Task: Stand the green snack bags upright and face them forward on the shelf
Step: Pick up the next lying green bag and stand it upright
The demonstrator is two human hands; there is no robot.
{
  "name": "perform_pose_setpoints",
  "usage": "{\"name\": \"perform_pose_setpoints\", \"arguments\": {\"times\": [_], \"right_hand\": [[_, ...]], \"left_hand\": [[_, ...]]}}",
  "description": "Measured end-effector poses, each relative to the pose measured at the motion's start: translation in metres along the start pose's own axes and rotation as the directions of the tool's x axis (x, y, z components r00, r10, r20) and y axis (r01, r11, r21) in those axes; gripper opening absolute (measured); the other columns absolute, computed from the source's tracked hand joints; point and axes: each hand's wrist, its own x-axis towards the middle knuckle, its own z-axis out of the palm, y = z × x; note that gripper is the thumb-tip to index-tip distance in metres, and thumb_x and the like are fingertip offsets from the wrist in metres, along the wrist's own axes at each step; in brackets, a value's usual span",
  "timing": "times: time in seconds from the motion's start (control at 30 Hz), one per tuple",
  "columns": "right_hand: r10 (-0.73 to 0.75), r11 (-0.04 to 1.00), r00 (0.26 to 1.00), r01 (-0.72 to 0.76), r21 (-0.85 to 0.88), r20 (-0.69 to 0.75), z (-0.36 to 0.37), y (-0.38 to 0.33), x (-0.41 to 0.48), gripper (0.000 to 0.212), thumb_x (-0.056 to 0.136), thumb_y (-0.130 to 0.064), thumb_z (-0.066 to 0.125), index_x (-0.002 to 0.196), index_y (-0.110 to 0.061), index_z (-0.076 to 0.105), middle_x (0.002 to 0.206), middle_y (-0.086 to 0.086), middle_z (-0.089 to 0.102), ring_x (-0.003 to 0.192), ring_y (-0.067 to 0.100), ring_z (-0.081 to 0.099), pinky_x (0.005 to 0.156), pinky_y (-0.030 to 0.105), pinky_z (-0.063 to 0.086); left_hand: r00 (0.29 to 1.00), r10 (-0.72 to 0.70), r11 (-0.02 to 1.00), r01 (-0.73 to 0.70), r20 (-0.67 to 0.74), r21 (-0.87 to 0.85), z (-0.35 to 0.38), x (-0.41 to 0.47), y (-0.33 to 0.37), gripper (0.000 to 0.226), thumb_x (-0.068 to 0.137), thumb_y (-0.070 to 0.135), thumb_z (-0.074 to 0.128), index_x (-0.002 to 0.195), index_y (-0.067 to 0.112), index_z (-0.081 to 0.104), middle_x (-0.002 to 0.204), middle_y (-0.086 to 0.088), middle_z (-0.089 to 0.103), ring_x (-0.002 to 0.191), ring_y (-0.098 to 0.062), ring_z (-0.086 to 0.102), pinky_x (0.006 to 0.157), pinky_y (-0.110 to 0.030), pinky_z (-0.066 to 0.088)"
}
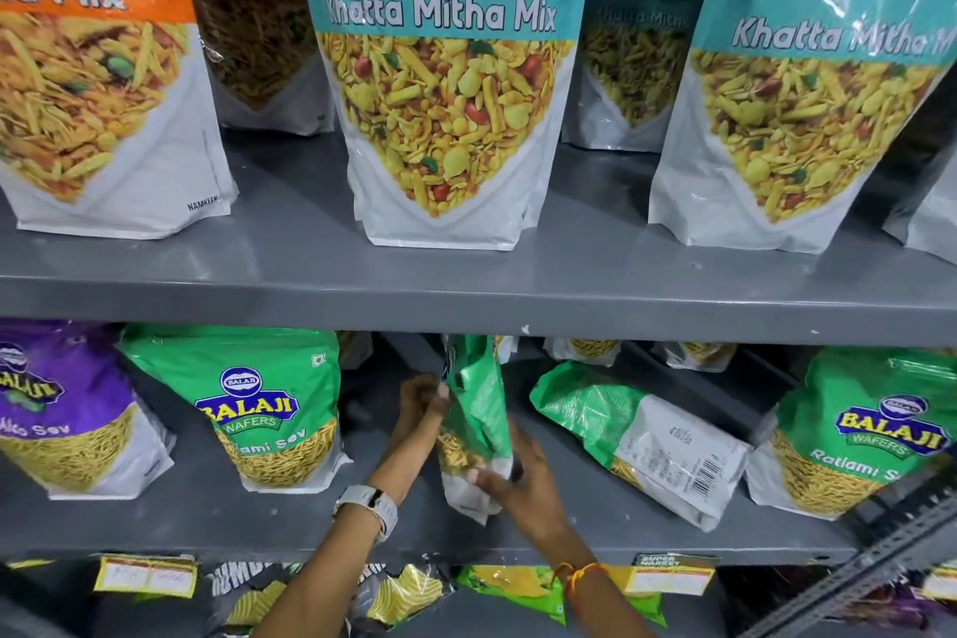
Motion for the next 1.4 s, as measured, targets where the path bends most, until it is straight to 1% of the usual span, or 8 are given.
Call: {"name": "perform_pose_setpoints", "arguments": {"times": [0.1,0.2,0.43,0.6,0.8,0.93,1.17,1.4], "right_hand": [[0.009,0.995,0.996,-0.017,0.093,0.086,-0.017,0.005,0.010,0.054,0.071,0.000,0.075,0.113,-0.027,0.052,0.108,-0.013,0.063,0.095,-0.011,0.061,0.073,0.004,0.048],[0.080,0.987,0.985,-0.099,0.127,0.151,-0.027,0.012,0.020,0.045,0.072,0.005,0.073,0.098,-0.022,0.048,0.102,-0.009,0.059,0.087,-0.006,0.063,0.066,0.005,0.049],[0.095,0.995,0.989,-0.094,-0.011,0.111,-0.032,0.011,0.032,0.053,0.076,-0.009,0.073,0.124,-0.003,0.050,0.122,0.020,0.056,0.115,0.033,0.053,0.097,0.043,0.045],[0.116,0.993,0.993,-0.116,-0.014,-0.018,-0.027,0.006,0.028,0.064,0.078,-0.017,0.072,0.132,-0.011,0.040,0.114,0.002,0.048,0.108,0.019,0.046,0.085,0.029,0.037],[0.016,0.991,0.996,-0.004,0.132,-0.084,-0.014,0.007,0.008,0.073,0.059,-0.023,0.087,0.118,-0.033,0.045,0.115,-0.033,0.052,0.108,-0.011,0.049,0.085,0.003,0.039],[0.000,0.997,0.993,-0.009,-0.075,-0.116,-0.006,-0.003,0.013,0.105,0.050,-0.030,0.090,0.137,-0.017,0.032,0.116,-0.008,0.034,0.107,0.002,0.030,0.089,0.012,0.031],[-0.020,1.000,0.993,0.020,-0.003,-0.120,-0.015,-0.001,0.019,0.059,0.056,-0.005,0.086,0.109,-0.003,0.059,0.080,-0.016,0.059,0.066,-0.020,0.055,0.052,-0.004,0.039],[0.001,1.000,0.996,0.001,0.027,-0.094,-0.012,-0.003,0.022,0.064,0.058,-0.014,0.086,0.114,-0.012,0.056,0.096,-0.004,0.069,0.078,-0.009,0.063,0.058,0.001,0.044]], "left_hand": [[0.995,-0.098,0.992,0.098,0.011,-0.074,-0.006,0.000,0.008,0.074,0.069,0.077,0.040,0.129,0.034,0.042,0.139,0.008,0.043,0.133,-0.017,0.037,0.111,-0.035,0.028],[0.976,-0.193,0.981,0.191,-0.099,-0.028,-0.012,0.010,0.013,0.117,0.045,0.094,0.036,0.139,0.024,0.034,0.151,-0.003,0.033,0.137,-0.025,0.032,0.114,-0.051,0.025],[0.990,-0.128,0.992,0.127,0.062,0.023,-0.012,0.029,0.007,0.062,0.075,0.070,0.039,0.125,0.034,0.048,0.143,0.003,0.046,0.132,-0.019,0.040,0.114,-0.038,0.027],[0.984,-0.174,0.984,0.175,0.032,-0.030,-0.006,0.026,-0.005,0.057,0.060,0.083,0.044,0.094,0.041,0.064,0.125,-0.001,0.062,0.113,-0.020,0.057,0.104,-0.042,0.041],[0.987,-0.121,0.964,0.092,-0.107,-0.248,0.012,0.004,-0.004,0.058,0.062,0.072,0.054,0.100,0.029,0.064,0.106,-0.001,0.070,0.098,-0.021,0.067,0.084,-0.040,0.055],[0.980,-0.154,0.962,0.119,-0.128,-0.247,0.011,-0.002,-0.006,0.075,0.061,0.072,0.053,0.117,0.022,0.058,0.118,-0.008,0.066,0.102,-0.023,0.065,0.092,-0.047,0.052],[0.991,-0.135,0.958,0.125,-0.023,-0.258,0.005,-0.005,-0.006,0.067,0.076,0.063,0.047,0.130,0.023,0.045,0.128,-0.008,0.059,0.102,-0.020,0.063,0.088,-0.044,0.051],[0.987,-0.104,0.926,0.052,-0.121,-0.373,0.009,-0.002,-0.014,0.071,0.055,0.069,0.062,0.111,0.027,0.052,0.106,-0.002,0.067,0.078,-0.009,0.069,0.064,-0.031,0.058]]}}
